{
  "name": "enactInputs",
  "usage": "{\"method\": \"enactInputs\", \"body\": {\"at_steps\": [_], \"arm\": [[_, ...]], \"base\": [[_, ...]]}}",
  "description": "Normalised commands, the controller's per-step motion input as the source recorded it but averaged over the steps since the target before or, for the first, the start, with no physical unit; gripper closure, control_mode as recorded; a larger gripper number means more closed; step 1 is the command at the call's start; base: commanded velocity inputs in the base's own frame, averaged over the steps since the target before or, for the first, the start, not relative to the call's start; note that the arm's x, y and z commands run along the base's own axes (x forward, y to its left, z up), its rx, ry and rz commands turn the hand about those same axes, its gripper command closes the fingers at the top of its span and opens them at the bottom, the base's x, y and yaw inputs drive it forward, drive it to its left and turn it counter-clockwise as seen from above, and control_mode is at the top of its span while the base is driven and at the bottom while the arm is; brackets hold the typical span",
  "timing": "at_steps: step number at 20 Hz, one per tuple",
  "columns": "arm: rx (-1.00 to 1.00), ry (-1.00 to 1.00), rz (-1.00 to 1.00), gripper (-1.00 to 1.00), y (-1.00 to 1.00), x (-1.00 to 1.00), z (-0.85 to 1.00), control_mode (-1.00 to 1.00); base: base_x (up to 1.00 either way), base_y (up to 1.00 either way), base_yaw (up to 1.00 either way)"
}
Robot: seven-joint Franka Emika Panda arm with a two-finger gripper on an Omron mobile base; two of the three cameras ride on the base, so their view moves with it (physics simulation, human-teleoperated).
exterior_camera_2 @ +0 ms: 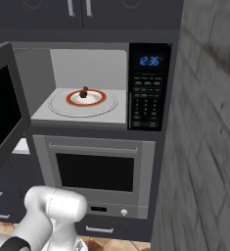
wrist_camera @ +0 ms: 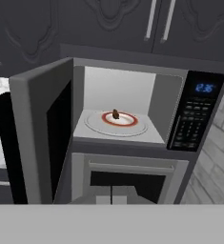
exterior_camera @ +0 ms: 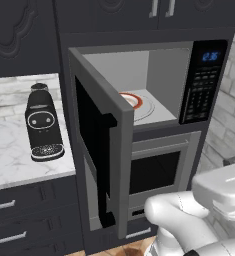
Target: Transport the chicken drumstick from the fridge to the microwave and turn on the microwave.
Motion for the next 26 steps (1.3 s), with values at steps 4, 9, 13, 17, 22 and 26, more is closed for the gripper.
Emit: {"method": "enactInputs", "body": {"at_steps": [4,9,13,17,22,26], "arm": [[0.00,-0.06,0.00,1.00,0.12,-0.11,0.00,-1.00],[0.00,-0.05,0.00,1.00,0.11,-0.11,0.00,-1.00],[0.00,-0.02,0.00,1.00,0.11,-0.06,0.00,-1.00],[0.00,-0.04,0.00,1.00,0.14,-0.08,0.00,-1.00],[0.00,-0.04,-0.01,1.00,0.16,-0.09,0.00,-1.00],[0.00,-0.02,-0.02,1.00,0.18,-0.03,0.00,-1.00]], "base": [[0.00,0.00,0.00],[0.00,0.00,0.00],[0.00,0.00,0.00],[0.00,0.00,0.00],[0.00,0.00,0.00],[0.00,0.00,0.00]]}}
